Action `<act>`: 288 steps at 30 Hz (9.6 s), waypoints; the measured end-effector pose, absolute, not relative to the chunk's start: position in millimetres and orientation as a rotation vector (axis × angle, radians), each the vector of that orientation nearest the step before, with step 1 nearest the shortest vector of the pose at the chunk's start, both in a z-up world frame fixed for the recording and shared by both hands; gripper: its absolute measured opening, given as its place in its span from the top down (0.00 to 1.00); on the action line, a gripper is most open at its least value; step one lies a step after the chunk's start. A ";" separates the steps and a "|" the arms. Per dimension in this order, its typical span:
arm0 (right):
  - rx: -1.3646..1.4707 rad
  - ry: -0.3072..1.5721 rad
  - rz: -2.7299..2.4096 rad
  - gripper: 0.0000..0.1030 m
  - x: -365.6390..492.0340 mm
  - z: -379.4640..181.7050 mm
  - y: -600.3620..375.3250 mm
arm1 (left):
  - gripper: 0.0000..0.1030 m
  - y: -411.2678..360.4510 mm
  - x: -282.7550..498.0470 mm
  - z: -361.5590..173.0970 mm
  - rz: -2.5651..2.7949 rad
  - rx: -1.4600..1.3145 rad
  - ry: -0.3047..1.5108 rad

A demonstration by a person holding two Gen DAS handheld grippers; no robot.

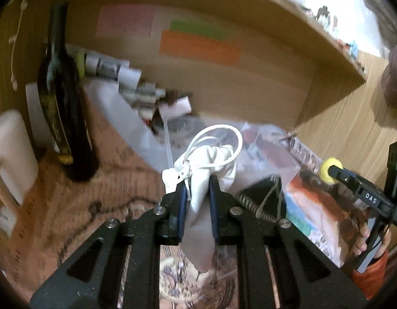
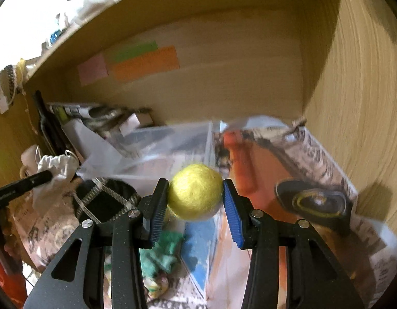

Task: Organize soft objects
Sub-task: 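Grasp the white pouch with the left tool while the right tool grasps the yellow ball, then grasp the black chain-trimmed cap with the right tool while the left tool grasps the bracelet, then release the cap and bracelet into the clear box with both tools, then grasp the yellow sponge with the right tool while the left tool grasps the steel wool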

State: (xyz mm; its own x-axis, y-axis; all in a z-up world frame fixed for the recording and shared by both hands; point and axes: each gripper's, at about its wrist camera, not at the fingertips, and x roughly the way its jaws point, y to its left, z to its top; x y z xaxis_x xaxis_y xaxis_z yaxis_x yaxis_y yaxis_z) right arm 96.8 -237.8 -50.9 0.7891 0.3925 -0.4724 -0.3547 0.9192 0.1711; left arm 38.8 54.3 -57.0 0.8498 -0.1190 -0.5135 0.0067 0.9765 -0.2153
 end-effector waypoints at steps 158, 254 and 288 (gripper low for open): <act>-0.078 0.628 0.509 0.76 193.3 -72.5 -139.1 | 0.94 26.1 163.3 -93.9 -0.074 -0.003 0.730; -0.011 0.516 0.589 0.68 137.6 -42.3 -157.2 | 0.76 40.0 120.0 -57.6 -0.087 -0.120 0.578; -0.069 0.604 0.618 0.26 150.1 -53.6 -145.9 | 0.39 25.8 133.7 -72.9 -0.103 -0.064 0.649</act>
State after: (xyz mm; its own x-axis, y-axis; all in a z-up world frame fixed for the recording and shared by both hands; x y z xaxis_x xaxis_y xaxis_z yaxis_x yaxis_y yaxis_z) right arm 150.1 -145.9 -53.6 0.6490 0.5243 -0.5513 -0.5632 0.8182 0.1151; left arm 133.7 25.8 -72.9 0.7919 -0.1155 -0.5996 0.0753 0.9929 -0.0918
